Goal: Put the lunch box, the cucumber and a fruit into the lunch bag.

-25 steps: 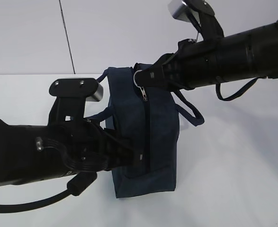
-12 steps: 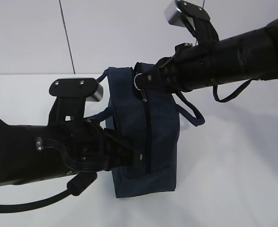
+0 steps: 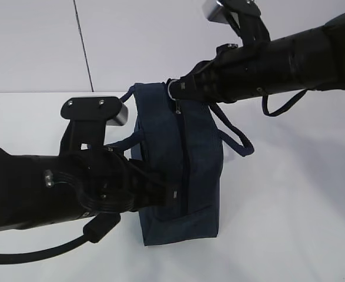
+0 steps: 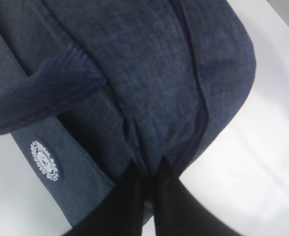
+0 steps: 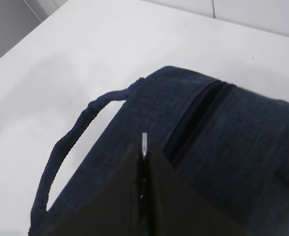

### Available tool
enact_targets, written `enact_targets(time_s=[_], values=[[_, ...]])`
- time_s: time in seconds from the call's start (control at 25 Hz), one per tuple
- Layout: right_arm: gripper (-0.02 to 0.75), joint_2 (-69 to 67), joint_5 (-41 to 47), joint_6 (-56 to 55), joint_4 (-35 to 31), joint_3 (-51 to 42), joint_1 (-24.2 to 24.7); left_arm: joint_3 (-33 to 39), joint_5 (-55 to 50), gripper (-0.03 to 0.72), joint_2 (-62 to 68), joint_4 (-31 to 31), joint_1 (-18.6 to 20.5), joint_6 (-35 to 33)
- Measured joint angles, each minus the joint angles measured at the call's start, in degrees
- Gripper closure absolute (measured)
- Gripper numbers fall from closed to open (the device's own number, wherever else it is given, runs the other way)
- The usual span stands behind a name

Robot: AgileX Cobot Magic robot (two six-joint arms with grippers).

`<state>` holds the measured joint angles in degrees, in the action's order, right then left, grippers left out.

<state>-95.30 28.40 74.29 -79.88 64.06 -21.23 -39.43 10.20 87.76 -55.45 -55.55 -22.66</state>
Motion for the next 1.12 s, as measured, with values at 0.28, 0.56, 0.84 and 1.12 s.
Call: enact_targets(time_s=[0.28,0.56,0.84,1.12], values=[[0.751,-2.0,-0.8,0.0,-0.1,3.0,0.0,0.0,0.0,0.686,0.0,0.0,0.0,0.0],[0.751,-4.9,-0.9,0.0,-0.6,6.3,0.0,0.0,0.0,0.686,0.0,0.0,0.0,0.0],[0.751,-7.9,-1.2,-0.3,-0.7,9.7,0.0,0.0,0.0,0.686,0.0,0.0,0.0,0.0],[0.751,-10.6,-1.3,-1.0,-0.9,12.4,1.0,0.0,0.0,0.686,0.0,0.0,0.0,0.0]])
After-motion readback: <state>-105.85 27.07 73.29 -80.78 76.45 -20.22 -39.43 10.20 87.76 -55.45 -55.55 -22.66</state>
